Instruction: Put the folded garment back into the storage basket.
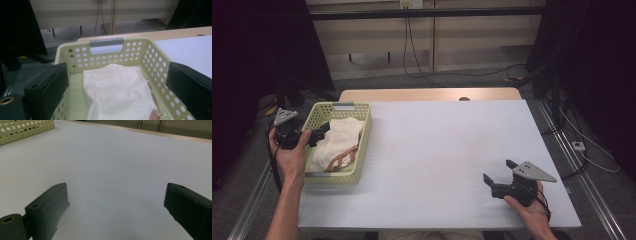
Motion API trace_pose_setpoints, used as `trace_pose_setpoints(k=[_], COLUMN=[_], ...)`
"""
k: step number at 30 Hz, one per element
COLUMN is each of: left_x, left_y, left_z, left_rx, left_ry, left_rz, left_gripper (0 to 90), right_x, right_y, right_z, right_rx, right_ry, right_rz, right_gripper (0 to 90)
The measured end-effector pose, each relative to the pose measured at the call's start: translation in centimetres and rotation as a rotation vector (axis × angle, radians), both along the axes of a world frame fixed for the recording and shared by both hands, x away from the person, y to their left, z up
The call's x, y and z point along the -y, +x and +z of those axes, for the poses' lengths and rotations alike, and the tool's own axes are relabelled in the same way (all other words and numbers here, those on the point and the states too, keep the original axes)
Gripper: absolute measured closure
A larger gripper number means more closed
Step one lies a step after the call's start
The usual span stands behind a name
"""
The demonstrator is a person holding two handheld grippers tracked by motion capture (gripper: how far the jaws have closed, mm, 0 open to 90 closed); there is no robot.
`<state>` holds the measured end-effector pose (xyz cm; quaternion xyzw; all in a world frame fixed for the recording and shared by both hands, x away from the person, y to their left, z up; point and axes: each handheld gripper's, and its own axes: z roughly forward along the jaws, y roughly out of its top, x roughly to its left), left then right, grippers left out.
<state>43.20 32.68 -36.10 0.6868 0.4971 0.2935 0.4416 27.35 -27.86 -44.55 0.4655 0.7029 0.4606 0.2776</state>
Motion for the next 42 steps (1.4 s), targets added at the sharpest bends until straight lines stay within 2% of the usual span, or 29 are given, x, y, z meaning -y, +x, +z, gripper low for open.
trace_pose_setpoints(k=[5, 11, 16, 22, 33, 37, 42], left_x=[0.0, 0.1, 0.2, -0.4, -0.6, -0.5, -0.4], left_y=[-0.7, -1.8, -2.6, -3.2, -4.3, -4.8, -5.5], left_z=[0.3, 0.8, 0.8, 0.4, 0.1, -0.3, -0.8], left_rx=[0.018, 0.037, 0.05, 0.043, 0.046, 0.034, 0.003], left_ry=[-0.013, 0.026, 0.04, 0.024, 0.007, 0.018, 0.012], left_rz=[-0.025, -0.046, -0.065, -0.079, -0.069, -0.076, -0.058], left_gripper=[5.0, 4.6, 4.7, 4.5, 4.5, 4.5, 6.1], right_x=[0.1, 0.0, 0.1, 0.0, 0.0, 0.1, 0.1], right_y=[-0.2, -0.3, -0.3, -0.3, -0.3, -0.3, -0.3], right_z=[0.1, 0.1, 0.0, 0.1, 0.0, 0.0, 0.0], right_rx=[0.001, 0.002, 0.004, 0.002, 0.005, 0.005, 0.002], right_ry=[0.0, -0.001, -0.003, -0.003, -0.007, -0.006, -0.005], right_rz=[-0.008, -0.008, -0.011, -0.01, -0.011, -0.016, -0.016], right_gripper=[5.6, 5.4, 5.4, 5.3, 5.4, 5.4, 5.4])
